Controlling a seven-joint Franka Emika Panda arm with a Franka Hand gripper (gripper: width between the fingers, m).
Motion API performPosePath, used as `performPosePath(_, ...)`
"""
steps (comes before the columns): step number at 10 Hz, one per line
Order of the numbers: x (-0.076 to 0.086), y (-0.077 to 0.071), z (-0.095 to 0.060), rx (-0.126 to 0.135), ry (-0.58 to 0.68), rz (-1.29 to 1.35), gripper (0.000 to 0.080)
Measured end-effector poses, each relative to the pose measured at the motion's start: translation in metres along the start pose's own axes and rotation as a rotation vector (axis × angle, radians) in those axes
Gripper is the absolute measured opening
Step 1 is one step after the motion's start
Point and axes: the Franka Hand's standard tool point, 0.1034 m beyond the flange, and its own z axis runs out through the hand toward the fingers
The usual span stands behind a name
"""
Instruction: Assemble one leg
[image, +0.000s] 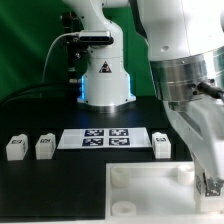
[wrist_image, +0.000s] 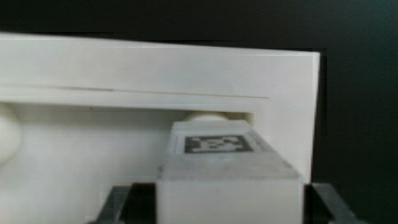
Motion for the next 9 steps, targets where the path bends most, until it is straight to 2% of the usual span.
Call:
performPosePath(2,-0.009,-0.003,-0.002,-0.011,-0.007,0.232,0.0294)
performPosePath(3,-0.008,0.006,0.001,-0.053,0.000,0.202,0.0294)
performPosePath(5,-0.007,0.006,0.003,-0.055,-0.002,0.157,0.0294)
performPosePath(6,-0.006,0.007,0.004,-0.058,-0.001,0.132,0.0449)
performPosePath(7,-0.001,0.011,0.007,-0.064,-0.001,-0.056,0.0575)
performPosePath(8,0.003,0.014,0.010,-0.071,-0.004,-0.245,0.0575)
performPosePath(9,0.008,0.016,0.011,-0.072,0.002,-0.422,0.0635)
